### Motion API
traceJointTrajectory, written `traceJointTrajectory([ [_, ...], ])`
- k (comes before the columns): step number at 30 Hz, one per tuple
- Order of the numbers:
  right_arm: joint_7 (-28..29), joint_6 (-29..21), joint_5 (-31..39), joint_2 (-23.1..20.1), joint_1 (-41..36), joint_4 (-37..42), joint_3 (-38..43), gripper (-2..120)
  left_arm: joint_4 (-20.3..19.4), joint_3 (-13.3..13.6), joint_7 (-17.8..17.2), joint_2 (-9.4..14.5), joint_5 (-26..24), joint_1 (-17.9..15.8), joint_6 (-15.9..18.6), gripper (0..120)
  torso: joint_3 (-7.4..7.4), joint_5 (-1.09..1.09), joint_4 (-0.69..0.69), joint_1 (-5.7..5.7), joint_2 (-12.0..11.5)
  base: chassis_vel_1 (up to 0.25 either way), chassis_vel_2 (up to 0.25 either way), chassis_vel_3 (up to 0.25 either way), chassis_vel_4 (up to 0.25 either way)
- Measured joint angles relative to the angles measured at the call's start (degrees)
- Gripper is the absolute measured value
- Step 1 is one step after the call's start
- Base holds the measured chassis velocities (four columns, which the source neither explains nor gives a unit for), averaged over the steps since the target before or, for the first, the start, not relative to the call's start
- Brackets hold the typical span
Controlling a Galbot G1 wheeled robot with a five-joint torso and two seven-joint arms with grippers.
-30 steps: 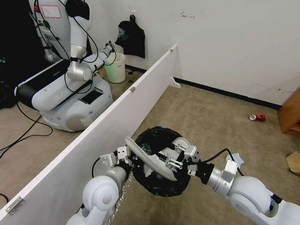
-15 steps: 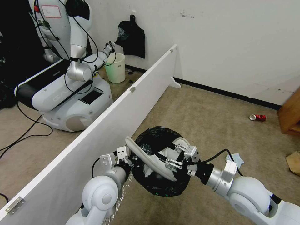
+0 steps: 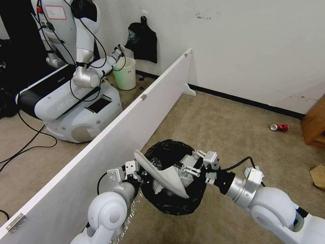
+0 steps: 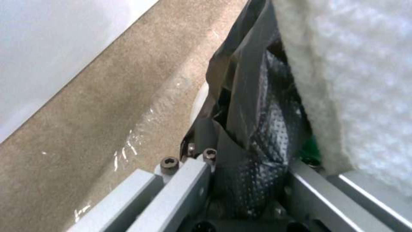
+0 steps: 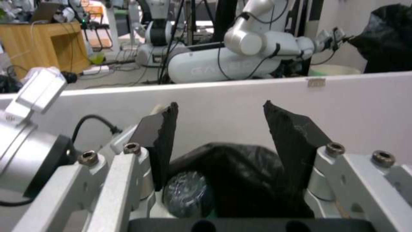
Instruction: Pick up the trash bin, then pick up the garbage from the floor and place it into the trash bin.
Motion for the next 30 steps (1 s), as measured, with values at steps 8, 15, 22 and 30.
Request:
traceJointTrajectory([
  [8,0.00,0.15,0.79,0.03,-0.05,0.46,1.23,57,-0.08,0.08,-0.86,-0.04,-0.17,0.24,0.03,0,0.00,0.00,0.00,0.00,0.00,0.000,0.000,0.000,0.000],
  [15,0.04,0.15,2.21,-0.20,-0.14,1.09,3.40,61,-0.30,-0.30,-2.81,0.29,-0.91,0.51,0.08,0,0.00,0.01,0.00,0.00,0.00,0.000,0.000,0.000,0.000],
  [22,0.06,0.23,3.74,-0.36,-0.61,1.62,6.30,61,-0.50,-0.34,-3.17,0.93,-1.51,0.46,0.12,0,0.00,0.00,0.00,0.00,0.00,0.000,0.000,0.000,0.000],
  [30,0.06,0.39,4.31,-0.32,-2.43,1.87,10.95,61,-0.51,-0.17,-3.16,1.76,-2.11,-0.20,0.12,0,0.00,0.00,0.00,0.00,0.00,0.000,0.000,0.000,0.000],
])
